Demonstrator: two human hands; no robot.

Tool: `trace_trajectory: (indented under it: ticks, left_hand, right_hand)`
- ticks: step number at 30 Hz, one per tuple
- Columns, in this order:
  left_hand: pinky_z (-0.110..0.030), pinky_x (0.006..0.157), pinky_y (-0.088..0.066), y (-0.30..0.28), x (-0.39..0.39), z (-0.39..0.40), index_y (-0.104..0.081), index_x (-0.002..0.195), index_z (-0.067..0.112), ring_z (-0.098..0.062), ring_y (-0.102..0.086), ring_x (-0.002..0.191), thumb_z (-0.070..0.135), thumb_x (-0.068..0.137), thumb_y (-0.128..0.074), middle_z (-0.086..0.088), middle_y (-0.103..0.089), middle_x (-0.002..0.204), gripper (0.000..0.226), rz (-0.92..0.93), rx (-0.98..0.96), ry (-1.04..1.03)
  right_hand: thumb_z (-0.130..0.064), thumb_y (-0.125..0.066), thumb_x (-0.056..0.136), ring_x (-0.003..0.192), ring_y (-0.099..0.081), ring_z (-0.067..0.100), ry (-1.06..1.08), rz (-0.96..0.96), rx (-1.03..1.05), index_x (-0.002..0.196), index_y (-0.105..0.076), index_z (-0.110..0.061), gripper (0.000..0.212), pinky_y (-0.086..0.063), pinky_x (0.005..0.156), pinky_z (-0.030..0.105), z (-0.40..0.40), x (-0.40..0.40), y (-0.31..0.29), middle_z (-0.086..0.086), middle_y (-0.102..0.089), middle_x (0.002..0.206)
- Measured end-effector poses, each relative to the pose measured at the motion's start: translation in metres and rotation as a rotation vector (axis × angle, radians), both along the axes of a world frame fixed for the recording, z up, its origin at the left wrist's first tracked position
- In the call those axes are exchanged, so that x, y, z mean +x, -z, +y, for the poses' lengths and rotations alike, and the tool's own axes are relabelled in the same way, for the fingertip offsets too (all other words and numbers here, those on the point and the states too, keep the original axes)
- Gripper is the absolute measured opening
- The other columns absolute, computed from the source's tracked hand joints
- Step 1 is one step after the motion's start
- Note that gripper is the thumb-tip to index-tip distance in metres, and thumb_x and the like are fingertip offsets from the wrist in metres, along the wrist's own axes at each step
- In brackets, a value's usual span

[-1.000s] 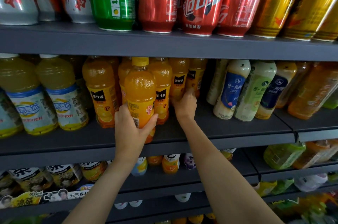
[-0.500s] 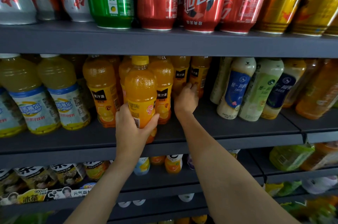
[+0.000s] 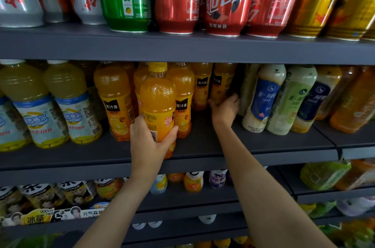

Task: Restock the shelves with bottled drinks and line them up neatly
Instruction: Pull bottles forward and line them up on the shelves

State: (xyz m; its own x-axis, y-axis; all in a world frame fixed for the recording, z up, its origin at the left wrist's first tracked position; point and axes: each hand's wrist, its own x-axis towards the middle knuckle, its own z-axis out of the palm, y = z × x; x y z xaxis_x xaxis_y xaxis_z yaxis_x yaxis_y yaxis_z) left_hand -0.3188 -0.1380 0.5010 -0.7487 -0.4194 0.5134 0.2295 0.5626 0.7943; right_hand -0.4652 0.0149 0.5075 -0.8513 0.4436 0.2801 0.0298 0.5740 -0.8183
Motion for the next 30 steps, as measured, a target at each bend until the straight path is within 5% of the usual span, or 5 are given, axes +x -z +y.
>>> trace_trajectory:
  ticks: [4, 13, 19, 23, 30]
  left_hand:
    - [-0.032, 0.087, -0.043, 0.000, -0.001, 0.001, -0.044, 0.119, 0.009, -0.020, -0.047, 0.106, 0.049, 0.067, -0.067, 0.001, -0.043, 0.107, 0.069, -0.010, 0.010, -0.007]
    - [-0.031, 0.087, -0.041, 0.000, -0.002, 0.001, -0.045, 0.119, 0.006, -0.022, -0.046, 0.106, 0.040, 0.069, -0.073, -0.011, -0.048, 0.110, 0.066, -0.003, 0.000, -0.005]
    - [-0.032, 0.086, -0.042, -0.002, 0.000, 0.002, -0.046, 0.118, 0.006, -0.021, -0.045, 0.104, 0.040, 0.071, -0.072, -0.009, -0.049, 0.108, 0.063, 0.008, -0.014, -0.005]
    - [-0.037, 0.087, -0.045, -0.002, 0.000, 0.001, -0.047, 0.115, 0.005, -0.023, -0.046, 0.104, 0.039, 0.071, -0.073, -0.010, -0.051, 0.106, 0.062, 0.011, -0.025, -0.011]
    - [-0.036, 0.088, -0.045, 0.000, -0.001, 0.000, -0.047, 0.118, 0.007, -0.021, -0.046, 0.106, 0.047, 0.069, -0.069, -0.009, -0.052, 0.110, 0.067, -0.001, -0.019, -0.013]
  right_hand:
    - [-0.023, -0.069, 0.082, 0.128, -0.042, 0.032, -0.043, -0.138, -0.101, 0.134, -0.033, -0.003, 0.067, -0.038, 0.103, 0.040, 0.004, -0.014, -0.003, 0.018, -0.042, 0.138]
    - [-0.020, -0.072, 0.079, 0.111, -0.056, 0.031, -0.193, -0.021, -0.051, 0.120, -0.049, -0.001, 0.050, -0.044, 0.088, 0.035, 0.020, 0.030, 0.008, 0.017, -0.060, 0.119]
    - [-0.018, -0.071, 0.079, 0.119, -0.052, 0.027, -0.476, -0.170, -0.108, 0.131, -0.044, -0.010, 0.059, -0.042, 0.102, 0.043, 0.022, 0.037, 0.000, 0.011, -0.056, 0.128]
    - [-0.024, -0.075, 0.077, 0.122, -0.048, 0.028, -0.402, -0.144, -0.050, 0.135, -0.031, -0.007, 0.075, -0.040, 0.101, 0.037, 0.013, 0.041, 0.003, 0.012, -0.050, 0.131]
    - [-0.023, -0.076, 0.076, 0.113, -0.054, 0.032, -0.286, -0.034, 0.074, 0.120, -0.047, -0.001, 0.057, -0.045, 0.094, 0.041, -0.009, 0.038, 0.006, 0.018, -0.057, 0.120]
